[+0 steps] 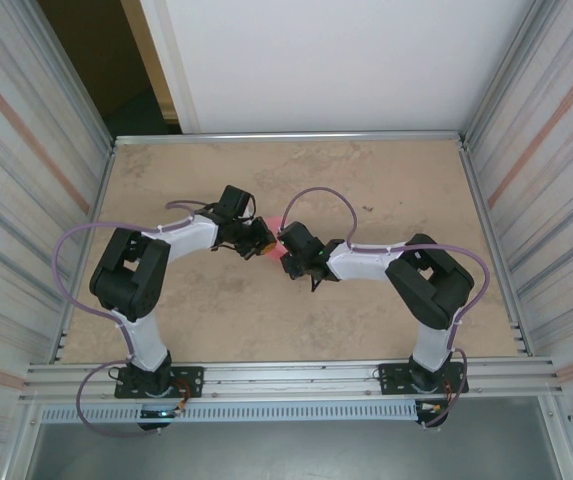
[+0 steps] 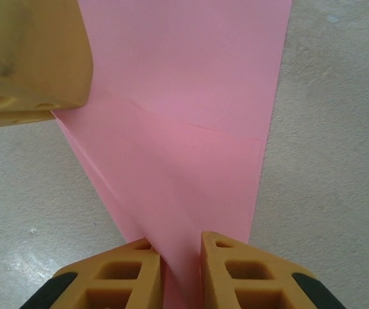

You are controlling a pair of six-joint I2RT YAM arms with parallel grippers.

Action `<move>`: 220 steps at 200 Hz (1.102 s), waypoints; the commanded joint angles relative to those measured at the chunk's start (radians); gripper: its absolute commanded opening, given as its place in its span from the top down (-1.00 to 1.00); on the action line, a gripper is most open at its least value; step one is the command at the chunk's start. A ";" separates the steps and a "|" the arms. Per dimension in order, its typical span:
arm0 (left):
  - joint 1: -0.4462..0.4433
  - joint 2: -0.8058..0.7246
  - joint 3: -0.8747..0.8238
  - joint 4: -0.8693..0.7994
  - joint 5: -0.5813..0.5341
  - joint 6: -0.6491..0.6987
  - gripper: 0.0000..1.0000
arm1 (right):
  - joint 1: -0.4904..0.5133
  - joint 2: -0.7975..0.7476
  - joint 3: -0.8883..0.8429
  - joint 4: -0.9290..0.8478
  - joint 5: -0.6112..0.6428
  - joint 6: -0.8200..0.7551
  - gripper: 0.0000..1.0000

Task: Fold a paper plane with a square sheet of paper (pick it up from the middle)
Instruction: Fourth fold the wing at the center of the table.

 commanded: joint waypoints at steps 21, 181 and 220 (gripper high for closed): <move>0.008 -0.041 0.039 -0.053 -0.036 0.033 0.51 | -0.003 0.006 -0.040 0.036 -0.022 0.045 0.63; 0.097 -0.182 -0.229 0.315 0.045 0.025 0.17 | -0.213 -0.055 -0.131 0.178 -0.597 0.180 0.80; 0.046 -0.136 -0.234 0.397 0.074 0.068 0.15 | -0.277 -0.037 -0.131 0.205 -0.737 0.225 0.81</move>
